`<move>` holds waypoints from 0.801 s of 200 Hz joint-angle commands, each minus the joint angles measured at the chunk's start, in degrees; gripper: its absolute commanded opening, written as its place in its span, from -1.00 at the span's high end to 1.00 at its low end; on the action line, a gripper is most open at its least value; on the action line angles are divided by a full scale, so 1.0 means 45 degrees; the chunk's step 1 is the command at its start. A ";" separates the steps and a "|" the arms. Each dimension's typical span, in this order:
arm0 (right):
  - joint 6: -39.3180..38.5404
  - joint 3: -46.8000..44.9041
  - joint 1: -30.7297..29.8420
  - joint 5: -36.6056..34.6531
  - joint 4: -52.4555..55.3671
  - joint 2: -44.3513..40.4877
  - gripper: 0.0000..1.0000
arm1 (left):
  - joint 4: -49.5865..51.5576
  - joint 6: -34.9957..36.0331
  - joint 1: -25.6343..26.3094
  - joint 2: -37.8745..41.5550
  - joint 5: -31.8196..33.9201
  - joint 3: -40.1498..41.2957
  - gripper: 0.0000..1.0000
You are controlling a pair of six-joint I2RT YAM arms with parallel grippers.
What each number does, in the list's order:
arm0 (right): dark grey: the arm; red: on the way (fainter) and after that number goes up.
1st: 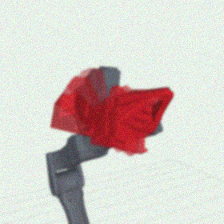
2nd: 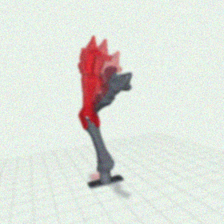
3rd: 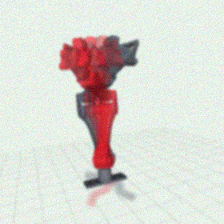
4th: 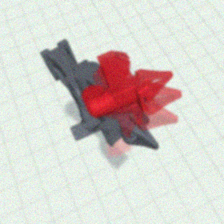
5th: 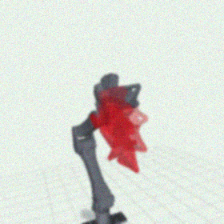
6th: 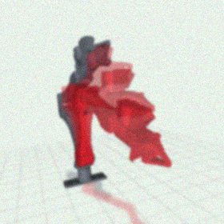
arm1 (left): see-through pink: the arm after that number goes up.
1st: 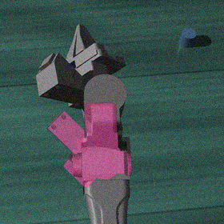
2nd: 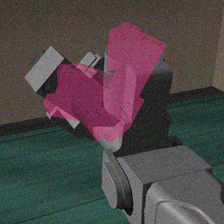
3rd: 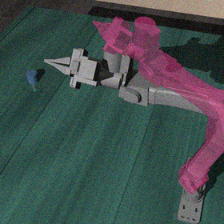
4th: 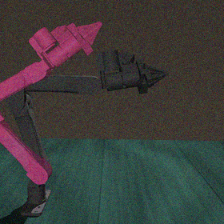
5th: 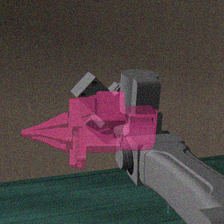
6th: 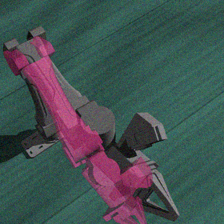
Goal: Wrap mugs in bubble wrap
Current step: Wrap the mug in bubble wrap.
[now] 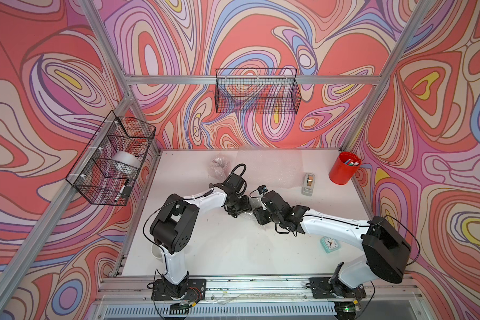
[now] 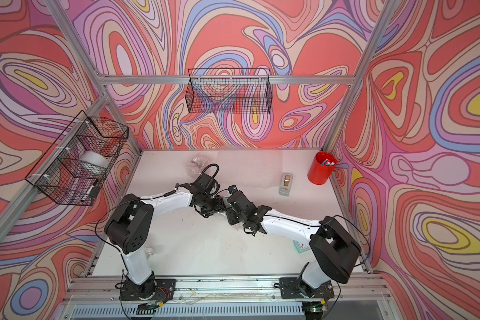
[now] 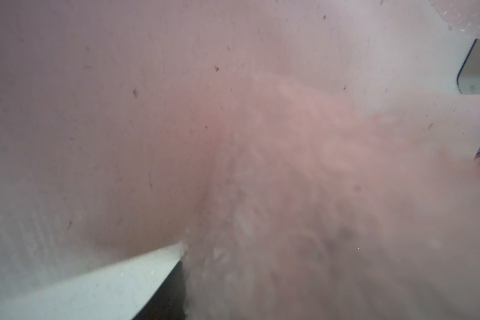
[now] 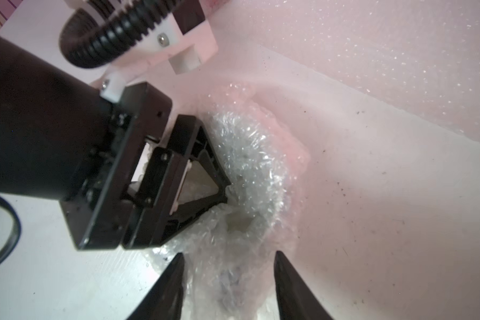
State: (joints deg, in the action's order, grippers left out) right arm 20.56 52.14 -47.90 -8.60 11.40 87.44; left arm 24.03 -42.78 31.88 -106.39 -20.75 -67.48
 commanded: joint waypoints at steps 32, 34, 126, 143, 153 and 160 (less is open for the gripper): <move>0.0468 0.0036 0.0119 -0.1438 0.0785 -0.0104 0.64 | 0.1724 0.0691 0.0045 -0.0856 0.1271 0.0436 -0.08; 0.0475 0.0049 0.0117 -0.1431 0.0792 -0.0097 0.67 | 0.1719 0.0697 0.0035 -0.0861 0.1277 0.0433 -0.08; 0.0985 -0.0495 0.2664 0.2448 0.0223 0.0257 1.00 | 0.1769 0.0834 -0.0072 -0.0785 0.1289 0.0456 -0.08; 0.1186 -0.0504 0.3229 0.3825 0.0164 0.0623 1.00 | 0.1762 0.0807 -0.0071 -0.0777 0.1245 0.0463 -0.08; 0.1314 -0.0473 0.3337 0.3937 0.0296 0.0664 1.00 | 0.1734 0.0787 -0.0090 -0.0784 0.1211 0.0456 -0.08; 0.1387 -0.0535 0.3339 0.3802 0.0299 0.0470 1.00 | 0.1723 0.0767 -0.0092 -0.0773 0.1182 0.0426 -0.08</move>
State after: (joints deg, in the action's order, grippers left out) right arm 25.21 51.62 -36.88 11.33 9.67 87.96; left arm 23.64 -42.52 31.86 -106.67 -19.79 -68.01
